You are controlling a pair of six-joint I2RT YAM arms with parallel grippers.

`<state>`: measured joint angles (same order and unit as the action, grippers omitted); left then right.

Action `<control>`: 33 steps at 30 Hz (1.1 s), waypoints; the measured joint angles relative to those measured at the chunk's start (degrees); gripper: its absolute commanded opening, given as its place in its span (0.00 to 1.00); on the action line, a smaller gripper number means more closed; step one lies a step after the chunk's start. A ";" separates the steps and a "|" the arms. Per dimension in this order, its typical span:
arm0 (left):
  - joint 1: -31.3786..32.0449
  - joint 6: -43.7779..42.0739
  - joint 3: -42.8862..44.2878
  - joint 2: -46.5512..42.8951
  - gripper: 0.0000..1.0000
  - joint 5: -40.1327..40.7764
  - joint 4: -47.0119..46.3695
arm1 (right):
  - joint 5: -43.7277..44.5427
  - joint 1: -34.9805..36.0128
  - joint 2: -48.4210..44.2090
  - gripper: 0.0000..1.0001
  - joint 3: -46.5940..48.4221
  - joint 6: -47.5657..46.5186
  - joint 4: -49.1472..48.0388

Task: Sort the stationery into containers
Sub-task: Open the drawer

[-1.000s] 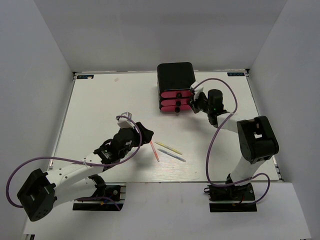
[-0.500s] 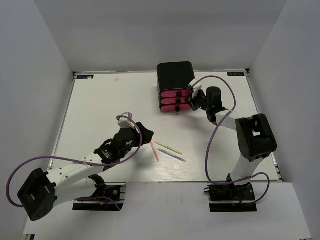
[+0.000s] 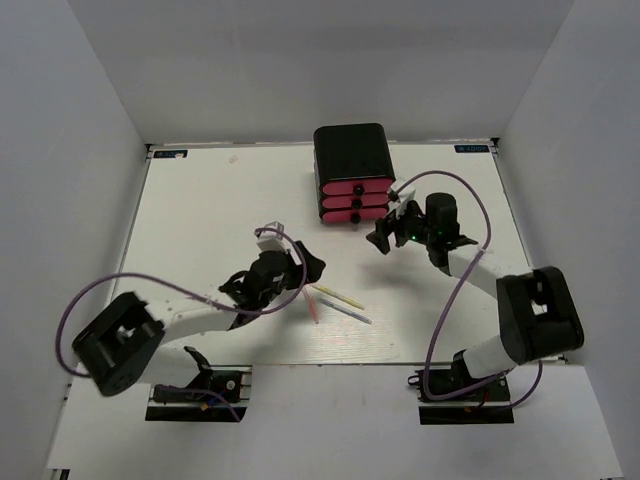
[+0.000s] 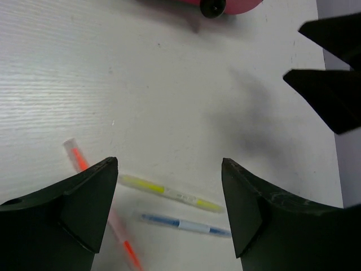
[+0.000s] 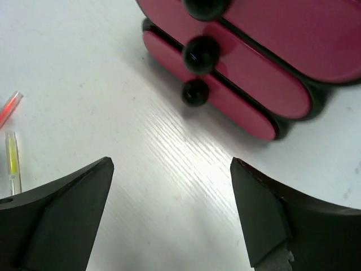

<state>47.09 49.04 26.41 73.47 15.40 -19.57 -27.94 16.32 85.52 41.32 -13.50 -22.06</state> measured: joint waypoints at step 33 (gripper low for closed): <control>-5.25 16.15 30.88 48.46 0.62 2.82 -29.05 | 6.62 -7.78 -16.83 0.00 -10.69 8.70 5.38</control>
<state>41.85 65.19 57.30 121.93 18.22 -48.62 -21.32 8.54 68.69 30.63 -4.80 -16.69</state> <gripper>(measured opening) 0.621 0.006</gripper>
